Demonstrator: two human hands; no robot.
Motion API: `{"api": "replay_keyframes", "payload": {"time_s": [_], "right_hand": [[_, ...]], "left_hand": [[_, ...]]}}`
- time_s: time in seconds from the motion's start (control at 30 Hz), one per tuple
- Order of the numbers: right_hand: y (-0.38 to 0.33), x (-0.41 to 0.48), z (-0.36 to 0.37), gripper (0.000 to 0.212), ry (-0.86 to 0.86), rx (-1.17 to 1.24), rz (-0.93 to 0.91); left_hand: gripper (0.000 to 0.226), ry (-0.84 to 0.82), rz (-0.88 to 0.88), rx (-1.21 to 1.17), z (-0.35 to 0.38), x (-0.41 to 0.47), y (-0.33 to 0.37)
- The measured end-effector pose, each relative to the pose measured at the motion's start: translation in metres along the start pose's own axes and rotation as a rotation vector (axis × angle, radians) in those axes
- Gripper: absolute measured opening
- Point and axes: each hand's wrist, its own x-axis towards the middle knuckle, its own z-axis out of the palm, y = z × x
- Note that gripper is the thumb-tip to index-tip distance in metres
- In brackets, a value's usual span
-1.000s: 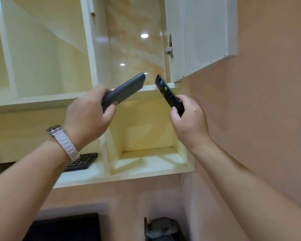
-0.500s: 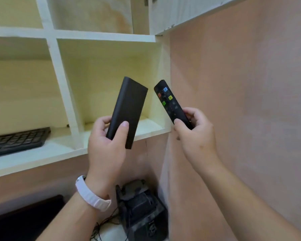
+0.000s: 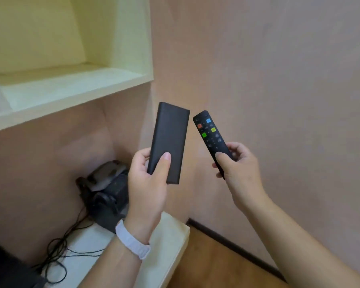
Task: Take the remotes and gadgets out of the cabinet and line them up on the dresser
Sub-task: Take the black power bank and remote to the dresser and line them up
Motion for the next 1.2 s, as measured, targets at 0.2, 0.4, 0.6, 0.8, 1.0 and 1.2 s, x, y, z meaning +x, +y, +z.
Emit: {"api": "replay_keyframes", "payload": {"time_s": [0.2,0.4,0.6,0.8,1.0,1.2], "right_hand": [[0.029,-0.04,-0.064,0.021,0.232,-0.118,0.074],[0.031,-0.095,-0.144,0.017,0.48,-0.151,0.093],[0.023,-0.176,-0.215,0.017,0.677,-0.114,0.101],[0.009,-0.299,-0.275,0.018,0.815,-0.074,0.107],[-0.007,-0.45,-0.327,0.017,0.96,-0.061,0.157],[-0.021,-0.6,-0.373,0.015,1.199,-0.09,0.201]], "left_hand": [[0.013,-0.242,-0.174,-0.01,0.029,-0.038,-0.035],[0.015,-0.498,-0.262,-0.037,0.074,-0.09,-0.042],[0.028,-0.74,-0.325,-0.05,0.107,-0.168,-0.025],[0.031,-0.92,-0.356,-0.075,0.115,-0.281,0.004],[0.031,-1.11,-0.336,-0.061,0.104,-0.416,0.041],[0.031,-1.374,-0.389,-0.102,0.106,-0.551,0.068]]}}
